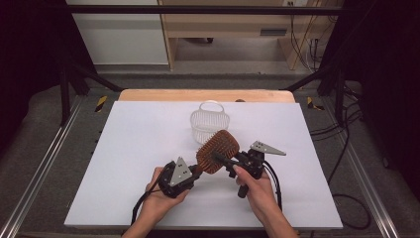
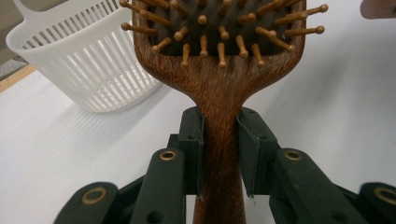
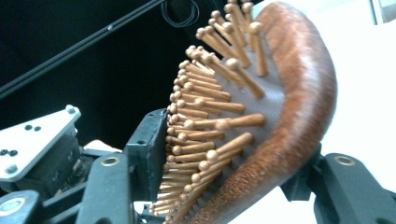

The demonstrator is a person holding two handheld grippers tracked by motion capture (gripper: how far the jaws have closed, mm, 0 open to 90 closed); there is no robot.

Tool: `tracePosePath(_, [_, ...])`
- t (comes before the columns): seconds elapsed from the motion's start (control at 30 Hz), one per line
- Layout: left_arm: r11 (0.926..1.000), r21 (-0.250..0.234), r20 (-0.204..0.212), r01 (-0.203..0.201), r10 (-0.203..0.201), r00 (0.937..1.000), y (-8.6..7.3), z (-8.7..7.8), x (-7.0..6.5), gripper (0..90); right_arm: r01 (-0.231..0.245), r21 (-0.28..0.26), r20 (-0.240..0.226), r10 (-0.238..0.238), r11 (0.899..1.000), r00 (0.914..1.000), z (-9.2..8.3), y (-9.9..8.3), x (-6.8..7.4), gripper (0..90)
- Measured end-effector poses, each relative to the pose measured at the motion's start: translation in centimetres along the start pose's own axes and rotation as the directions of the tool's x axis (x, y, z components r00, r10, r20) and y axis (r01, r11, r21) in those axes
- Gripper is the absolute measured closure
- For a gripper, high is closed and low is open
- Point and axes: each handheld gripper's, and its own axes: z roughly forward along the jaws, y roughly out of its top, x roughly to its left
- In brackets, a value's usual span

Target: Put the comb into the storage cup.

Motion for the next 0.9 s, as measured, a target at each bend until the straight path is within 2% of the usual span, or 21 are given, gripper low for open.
tracePosePath(0.43, [0.999,-0.002,-0.011,0.044,-0.044,0.999,-0.5,-0.3,1.0,72.4,-0.064,0.002,0.014,0.064,0.998,0.9978,1.6,0.5,0.9,56.4])
tracePosePath(0.7, [0.9967,-0.016,-0.006,0.08,-0.08,0.9968,-0.7,-0.5,1.6,72.3,-0.029,0.015,0.015,0.028,0.999,0.9995,2.3,1.1,1.8,58.5])
tracePosePath(0.8, [0.9953,-0.03,-0.01,0.092,-0.093,0.9956,-0.7,-0.6,1.7,72.0,-0.029,0.018,0.015,0.029,0.999,0.9995,2.5,1.4,2.0,58.7])
tracePosePath(0.9, [0.9929,-0.046,-0.008,0.11,-0.111,0.9938,-0.8,-0.8,1.9,71.8,-0.01,0.02,0.016,0.009,1.0,0.9998,2.7,1.7,2.4,58.9])
